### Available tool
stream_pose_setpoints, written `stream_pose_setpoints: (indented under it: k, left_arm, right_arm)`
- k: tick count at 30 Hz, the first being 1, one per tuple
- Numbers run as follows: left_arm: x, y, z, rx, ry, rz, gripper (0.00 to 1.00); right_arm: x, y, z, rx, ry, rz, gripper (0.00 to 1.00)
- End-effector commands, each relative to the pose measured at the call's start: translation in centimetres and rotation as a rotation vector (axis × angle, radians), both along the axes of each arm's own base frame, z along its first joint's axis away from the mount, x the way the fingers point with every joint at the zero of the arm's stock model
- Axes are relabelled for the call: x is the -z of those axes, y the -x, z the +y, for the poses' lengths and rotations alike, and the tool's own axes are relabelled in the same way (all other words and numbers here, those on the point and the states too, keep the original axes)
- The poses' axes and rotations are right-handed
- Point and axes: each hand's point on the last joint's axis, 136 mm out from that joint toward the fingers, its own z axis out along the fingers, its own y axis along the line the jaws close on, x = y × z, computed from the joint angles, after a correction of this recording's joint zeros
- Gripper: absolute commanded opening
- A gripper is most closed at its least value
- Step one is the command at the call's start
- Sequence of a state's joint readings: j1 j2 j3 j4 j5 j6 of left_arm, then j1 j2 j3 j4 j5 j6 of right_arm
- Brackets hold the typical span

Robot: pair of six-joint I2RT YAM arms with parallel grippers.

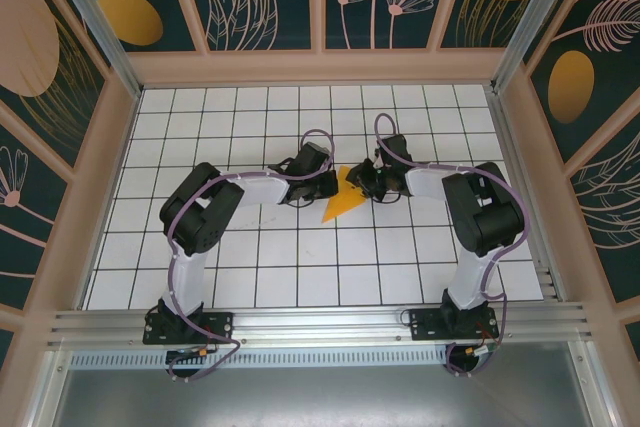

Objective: Fold a paper plane with a square sheet of paper (pick it up from the middle)
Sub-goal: Pick up the paper from the center of the table, then turn over the paper at the center of the table.

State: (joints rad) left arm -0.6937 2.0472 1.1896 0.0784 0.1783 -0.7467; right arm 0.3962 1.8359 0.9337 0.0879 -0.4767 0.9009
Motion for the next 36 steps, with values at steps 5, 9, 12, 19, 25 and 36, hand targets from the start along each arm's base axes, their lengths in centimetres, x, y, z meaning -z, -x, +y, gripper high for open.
stream_pose_setpoints:
  k: [5, 9, 12, 19, 25, 36]
  left_arm:
    - [-0.2, 0.5, 1.3, -0.023, 0.007, 0.019, 0.07]
    - [-1.4, 0.4, 1.2, -0.009, 0.018, -0.008, 0.12]
    - [-2.4, 0.2, 1.4, -0.012, 0.026, -0.026, 0.16]
    - [-6.0, 0.0, 3.4, -0.05, 0.089, -0.059, 0.35]
    - [-11.9, 1.8, 4.6, -0.002, 0.284, -0.136, 0.66]
    - [-19.0, 6.3, 5.3, 0.057, 0.651, -0.176, 0.98]
  right_arm:
    - [1.1, 0.9, 1.3, -0.035, -0.019, 0.009, 0.23]
    - [1.6, 1.0, 1.4, -0.045, -0.011, 0.009, 0.19]
    - [1.5, 0.8, 1.4, -0.053, -0.004, -0.007, 0.13]
    - [-3.0, 0.1, 1.8, -0.128, -0.041, -0.181, 0.0]
    - [-9.7, 0.7, 2.3, -0.248, -0.247, -0.353, 0.0]
    - [-18.6, 1.4, 3.8, -0.343, -0.517, -0.453, 0.01]
